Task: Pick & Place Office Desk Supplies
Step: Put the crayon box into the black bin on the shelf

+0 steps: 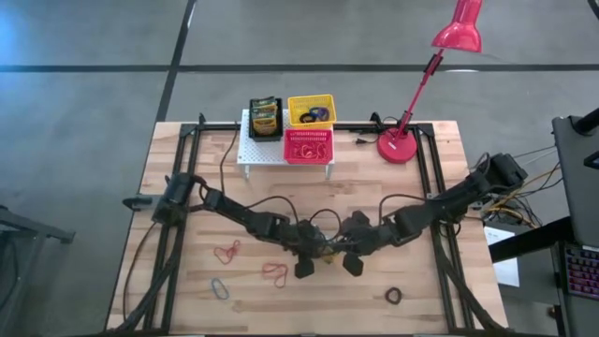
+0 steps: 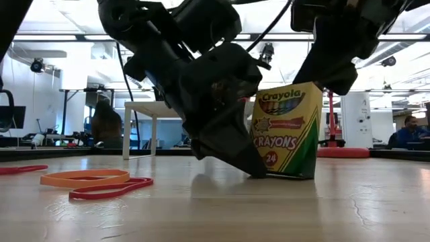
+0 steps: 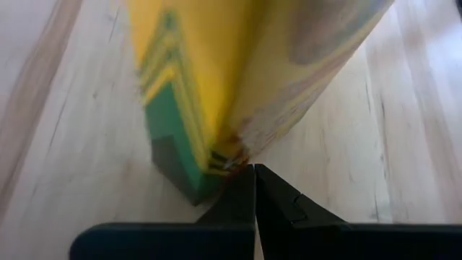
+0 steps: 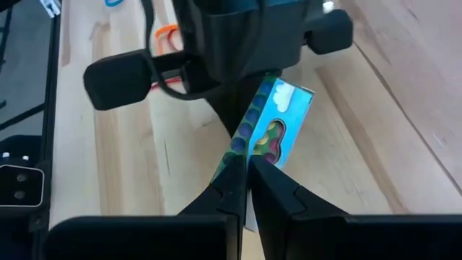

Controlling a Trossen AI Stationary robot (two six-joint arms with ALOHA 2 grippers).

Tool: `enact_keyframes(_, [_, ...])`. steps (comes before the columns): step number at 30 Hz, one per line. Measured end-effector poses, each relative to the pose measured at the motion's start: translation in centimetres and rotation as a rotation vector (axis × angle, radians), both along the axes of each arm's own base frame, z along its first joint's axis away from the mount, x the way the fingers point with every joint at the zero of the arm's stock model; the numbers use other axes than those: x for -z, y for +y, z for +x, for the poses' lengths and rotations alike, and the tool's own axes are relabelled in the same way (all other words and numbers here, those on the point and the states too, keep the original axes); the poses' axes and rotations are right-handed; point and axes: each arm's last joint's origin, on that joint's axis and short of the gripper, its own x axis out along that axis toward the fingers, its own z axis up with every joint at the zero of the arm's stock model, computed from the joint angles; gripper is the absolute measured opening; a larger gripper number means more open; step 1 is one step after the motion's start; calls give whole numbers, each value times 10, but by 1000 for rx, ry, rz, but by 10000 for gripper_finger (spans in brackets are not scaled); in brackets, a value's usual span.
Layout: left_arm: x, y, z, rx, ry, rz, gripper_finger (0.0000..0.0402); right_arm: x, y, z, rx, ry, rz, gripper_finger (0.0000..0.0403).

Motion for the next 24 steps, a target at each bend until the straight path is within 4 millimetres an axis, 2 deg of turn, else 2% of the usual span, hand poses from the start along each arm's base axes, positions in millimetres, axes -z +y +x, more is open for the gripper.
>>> enact_keyframes(5, [-9, -6, -11, -2, 71, 50, 1, -1, 6, 6, -35, 0, -36, 18])
enact_keyframes(12, [-34, -24, -39, -28, 158, 254, 1, -15, 18, 16, -86, 10, -168, 17])
enact_keyframes(18, [-70, -48, -59, -78, 39, 481, 1, -31, 31, 21, -89, 33, -319, 8])
enact_keyframes(24, [-99, -67, -71, -211, -169, 691, 8, -32, 41, 31, -140, 43, -380, 8])
